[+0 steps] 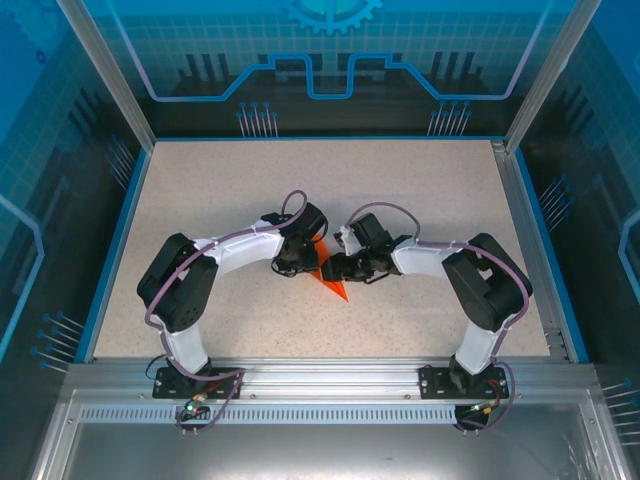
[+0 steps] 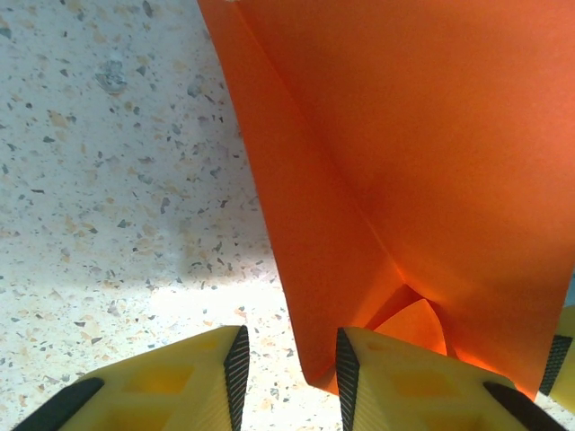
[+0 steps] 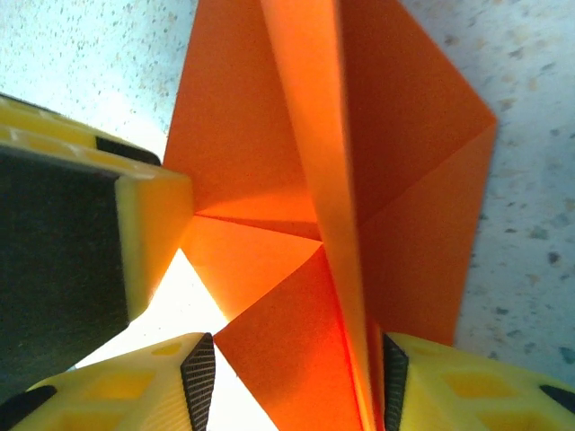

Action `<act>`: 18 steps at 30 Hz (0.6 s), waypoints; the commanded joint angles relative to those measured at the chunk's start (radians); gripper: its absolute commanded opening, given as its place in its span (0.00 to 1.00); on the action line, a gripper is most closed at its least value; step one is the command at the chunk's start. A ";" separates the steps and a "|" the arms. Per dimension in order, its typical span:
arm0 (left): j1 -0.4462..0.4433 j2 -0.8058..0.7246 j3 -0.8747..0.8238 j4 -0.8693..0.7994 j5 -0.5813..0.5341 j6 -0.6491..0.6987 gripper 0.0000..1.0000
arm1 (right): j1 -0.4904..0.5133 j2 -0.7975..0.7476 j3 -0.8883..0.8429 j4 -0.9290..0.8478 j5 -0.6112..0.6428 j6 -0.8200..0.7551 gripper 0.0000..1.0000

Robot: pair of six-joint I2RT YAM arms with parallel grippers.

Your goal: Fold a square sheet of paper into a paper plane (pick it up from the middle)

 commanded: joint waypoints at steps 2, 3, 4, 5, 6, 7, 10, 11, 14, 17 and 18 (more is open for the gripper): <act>0.005 -0.019 -0.011 0.004 -0.014 -0.009 0.35 | 0.022 -0.032 0.021 -0.022 0.009 -0.029 0.52; 0.004 -0.021 -0.012 0.005 -0.015 -0.009 0.35 | 0.023 -0.036 0.020 -0.025 0.014 -0.029 0.52; 0.005 -0.021 -0.012 0.004 -0.015 -0.007 0.35 | 0.023 -0.043 0.017 -0.025 0.022 -0.029 0.52; 0.005 -0.023 -0.012 0.003 -0.015 -0.007 0.35 | 0.023 -0.054 0.011 -0.022 0.028 -0.028 0.52; 0.005 -0.023 -0.012 0.001 -0.017 -0.007 0.35 | 0.024 -0.065 0.006 -0.019 0.035 -0.029 0.53; 0.005 -0.023 -0.012 0.002 -0.018 -0.007 0.35 | 0.024 -0.071 0.004 -0.020 0.041 -0.031 0.53; 0.006 -0.020 -0.014 0.003 -0.017 -0.011 0.35 | 0.026 -0.061 0.014 -0.036 0.041 -0.042 0.51; 0.005 -0.020 -0.014 0.004 -0.016 -0.010 0.35 | 0.027 -0.052 0.017 -0.037 0.044 -0.043 0.51; 0.005 -0.023 -0.014 0.004 -0.014 -0.011 0.35 | 0.032 -0.027 0.021 -0.037 0.054 -0.044 0.50; 0.005 -0.030 -0.018 0.004 -0.016 -0.008 0.35 | 0.037 -0.016 0.022 -0.032 0.062 -0.039 0.50; 0.005 -0.031 -0.020 0.006 -0.016 -0.009 0.35 | 0.038 -0.015 0.022 -0.030 0.066 -0.039 0.50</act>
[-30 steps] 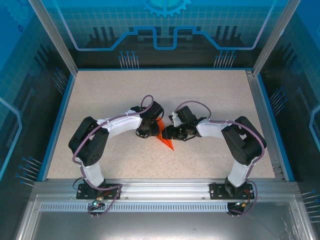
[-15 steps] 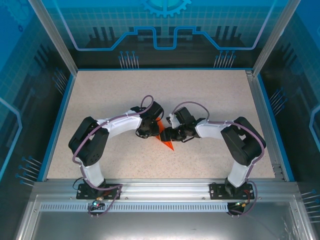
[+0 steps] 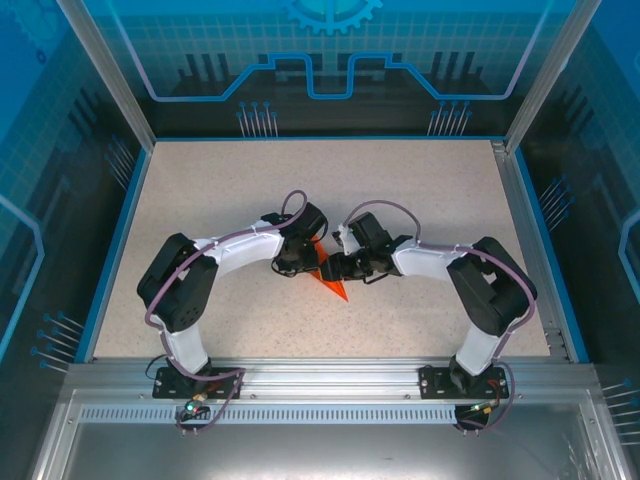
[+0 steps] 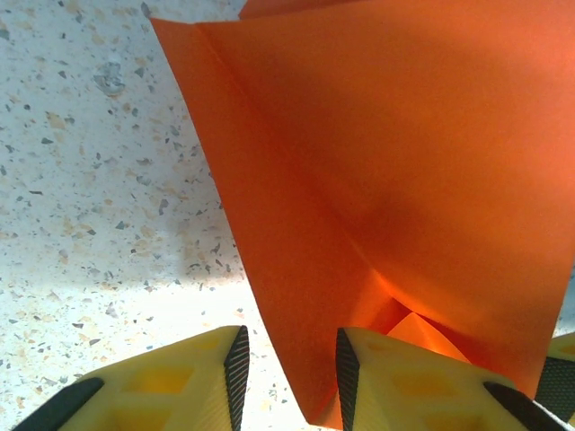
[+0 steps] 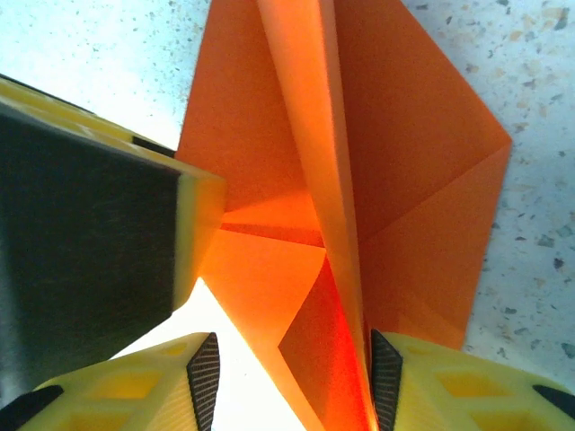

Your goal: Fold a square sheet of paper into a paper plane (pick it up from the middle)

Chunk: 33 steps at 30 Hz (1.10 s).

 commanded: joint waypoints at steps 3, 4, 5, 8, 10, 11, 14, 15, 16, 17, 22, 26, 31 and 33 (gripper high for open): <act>0.004 -0.031 -0.019 0.001 -0.015 -0.007 0.35 | 0.020 0.031 0.025 -0.023 0.023 -0.018 0.49; 0.005 -0.031 -0.019 0.002 -0.015 -0.006 0.35 | 0.020 0.035 0.026 -0.023 0.025 -0.019 0.49; 0.005 -0.031 -0.020 0.001 -0.015 -0.006 0.35 | 0.019 0.038 0.026 -0.022 0.024 -0.019 0.48; 0.004 -0.032 -0.021 0.003 -0.014 -0.006 0.35 | 0.021 0.051 0.031 -0.023 0.026 -0.020 0.47; 0.004 -0.030 -0.022 0.003 -0.014 -0.007 0.35 | 0.023 0.060 0.032 -0.024 0.027 -0.020 0.45; 0.005 -0.030 -0.021 0.004 -0.013 -0.006 0.35 | 0.022 0.064 0.033 -0.023 0.029 -0.019 0.45; 0.005 -0.034 -0.022 0.008 -0.008 -0.005 0.35 | 0.026 0.078 0.040 -0.030 0.040 -0.019 0.42; 0.005 -0.038 -0.023 0.010 -0.008 -0.004 0.35 | 0.028 0.080 0.043 -0.036 0.045 -0.020 0.40; 0.005 -0.043 -0.026 0.013 -0.008 -0.005 0.35 | 0.029 0.082 0.045 -0.037 0.047 -0.022 0.38; 0.005 -0.054 -0.031 0.019 -0.008 -0.005 0.35 | 0.029 0.083 0.047 -0.038 0.047 -0.022 0.36; 0.005 -0.139 -0.086 0.073 -0.024 -0.019 0.35 | 0.035 0.060 0.067 -0.080 0.070 -0.032 0.17; 0.005 -0.248 -0.143 0.104 -0.086 -0.042 0.38 | 0.045 -0.005 0.092 -0.156 0.134 -0.044 0.10; 0.011 -0.366 -0.202 0.102 -0.193 -0.077 0.42 | 0.075 -0.072 0.155 -0.347 0.401 -0.010 0.05; 0.020 -0.395 -0.229 0.106 -0.209 -0.090 0.43 | 0.087 -0.076 0.196 -0.423 0.526 0.014 0.05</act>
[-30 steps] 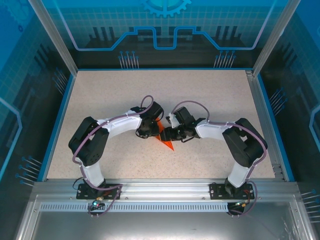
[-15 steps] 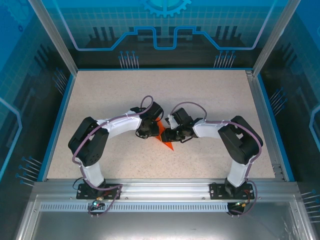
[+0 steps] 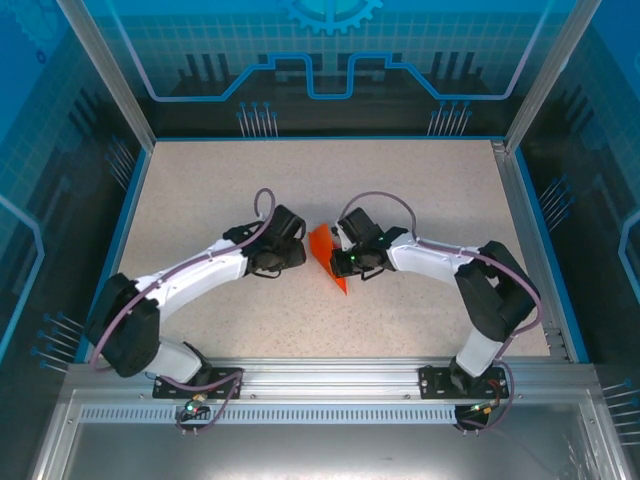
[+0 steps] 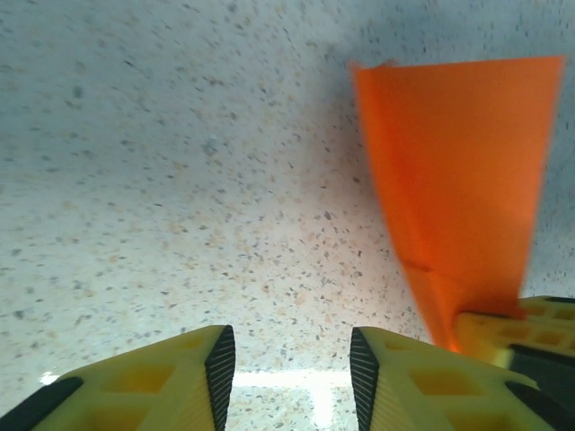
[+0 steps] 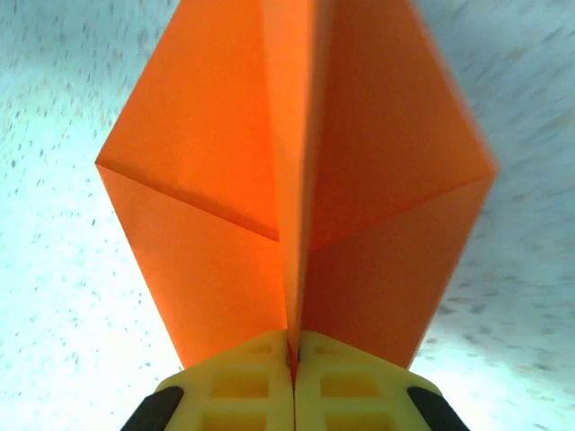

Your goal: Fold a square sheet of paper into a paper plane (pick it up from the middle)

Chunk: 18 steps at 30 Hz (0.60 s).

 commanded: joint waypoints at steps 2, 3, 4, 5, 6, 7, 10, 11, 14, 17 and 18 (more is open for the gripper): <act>0.030 -0.053 -0.060 0.009 -0.078 -0.051 0.44 | 0.035 -0.024 0.092 -0.216 0.302 0.064 0.05; 0.039 -0.060 -0.073 0.016 -0.073 -0.057 0.44 | 0.037 -0.012 0.111 -0.237 0.329 0.078 0.05; 0.049 -0.063 -0.083 0.020 -0.065 -0.063 0.44 | 0.038 0.003 0.129 -0.253 0.345 0.090 0.06; 0.055 -0.064 -0.089 0.022 -0.059 -0.066 0.44 | 0.039 0.018 0.143 -0.259 0.352 0.095 0.06; 0.062 -0.065 -0.095 0.025 -0.052 -0.066 0.44 | 0.038 0.035 0.155 -0.260 0.355 0.100 0.06; 0.066 -0.064 -0.099 0.027 -0.050 -0.066 0.44 | 0.039 0.056 0.169 -0.267 0.361 0.111 0.06; 0.072 -0.059 -0.101 0.022 -0.043 -0.065 0.44 | 0.039 0.104 0.198 -0.254 0.347 0.123 0.07; 0.072 -0.059 -0.101 0.021 -0.045 -0.065 0.44 | 0.038 0.120 0.203 -0.246 0.340 0.128 0.07; 0.077 -0.059 -0.106 0.020 -0.043 -0.061 0.44 | 0.032 0.147 0.210 -0.227 0.320 0.146 0.08; 0.084 -0.062 -0.114 0.024 -0.038 -0.060 0.44 | 0.027 0.158 0.207 -0.202 0.301 0.158 0.08; 0.087 -0.062 -0.118 0.024 -0.035 -0.060 0.44 | 0.023 0.159 0.205 -0.192 0.299 0.161 0.08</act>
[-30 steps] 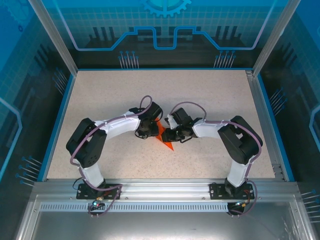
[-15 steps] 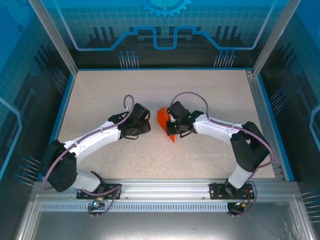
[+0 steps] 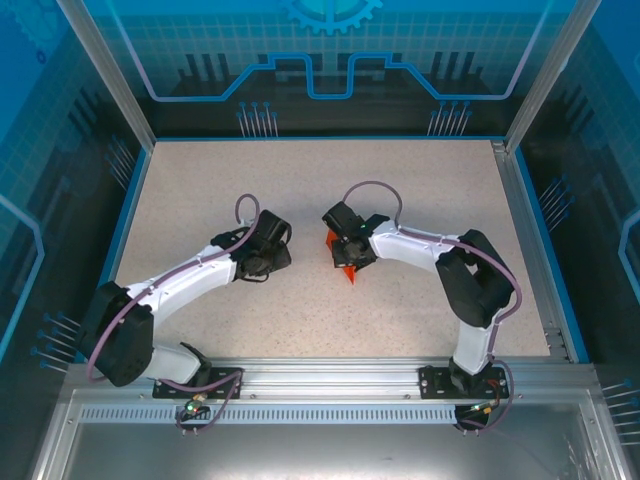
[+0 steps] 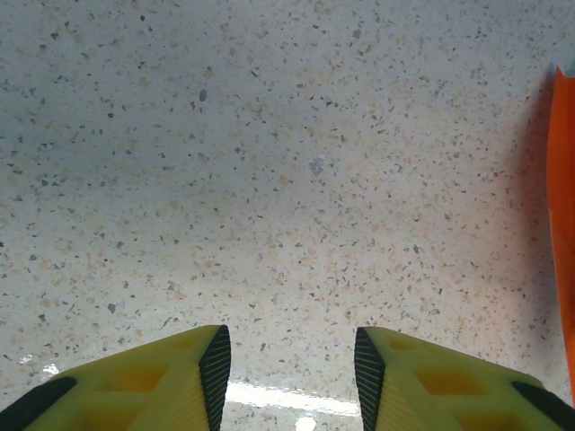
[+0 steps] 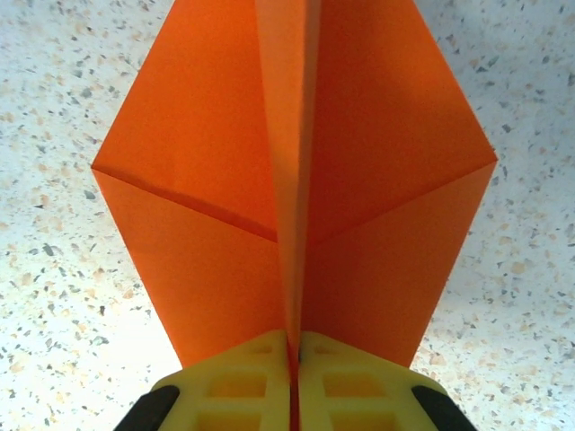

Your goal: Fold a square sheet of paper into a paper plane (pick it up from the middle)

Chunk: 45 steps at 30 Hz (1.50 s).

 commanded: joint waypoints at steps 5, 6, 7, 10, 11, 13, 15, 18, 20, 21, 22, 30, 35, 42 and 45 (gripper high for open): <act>0.026 -0.018 -0.025 0.017 0.005 -0.005 0.45 | -0.014 0.018 0.017 0.037 -0.011 0.047 0.09; 0.028 -0.015 -0.026 0.017 0.008 -0.003 0.45 | -0.018 0.023 0.015 0.045 -0.012 0.051 0.09; 0.029 -0.011 -0.025 0.016 0.008 -0.003 0.45 | -0.021 0.028 0.012 0.056 -0.020 0.055 0.09; 0.030 -0.004 -0.026 0.025 0.017 -0.003 0.45 | -0.026 0.040 0.000 0.088 -0.040 0.062 0.09; 0.031 -0.001 -0.026 0.027 0.020 -0.003 0.45 | -0.026 0.045 -0.002 0.091 -0.039 0.064 0.10; 0.031 0.002 -0.025 0.026 0.021 -0.003 0.45 | -0.026 0.054 -0.011 0.099 -0.034 0.064 0.10; 0.031 0.002 -0.028 0.027 0.020 -0.003 0.45 | -0.027 0.062 -0.020 0.102 -0.035 0.063 0.12; 0.036 0.004 -0.030 0.027 0.022 -0.001 0.45 | -0.027 0.076 -0.024 0.095 -0.034 0.060 0.15; 0.037 0.002 -0.031 0.027 0.022 -0.001 0.45 | -0.027 0.080 -0.027 0.089 -0.028 0.059 0.18; 0.036 0.002 -0.031 0.027 0.022 -0.001 0.45 | -0.026 0.081 -0.027 0.087 -0.025 0.056 0.19; 0.039 0.002 -0.031 0.027 0.022 0.000 0.45 | -0.026 0.083 -0.026 0.082 -0.022 0.056 0.20; 0.040 0.020 -0.025 0.028 0.033 0.003 0.45 | -0.018 0.138 0.013 0.031 -0.007 0.018 0.30; 0.041 0.030 -0.027 0.030 0.039 0.001 0.45 | -0.011 0.231 0.076 -0.052 0.016 0.021 0.32; 0.042 0.036 -0.023 0.027 0.039 0.006 0.45 | -0.010 0.285 0.114 -0.083 0.005 0.061 0.38; 0.042 0.039 -0.023 0.029 0.039 0.006 0.45 | -0.009 0.299 0.143 -0.120 0.023 0.097 0.36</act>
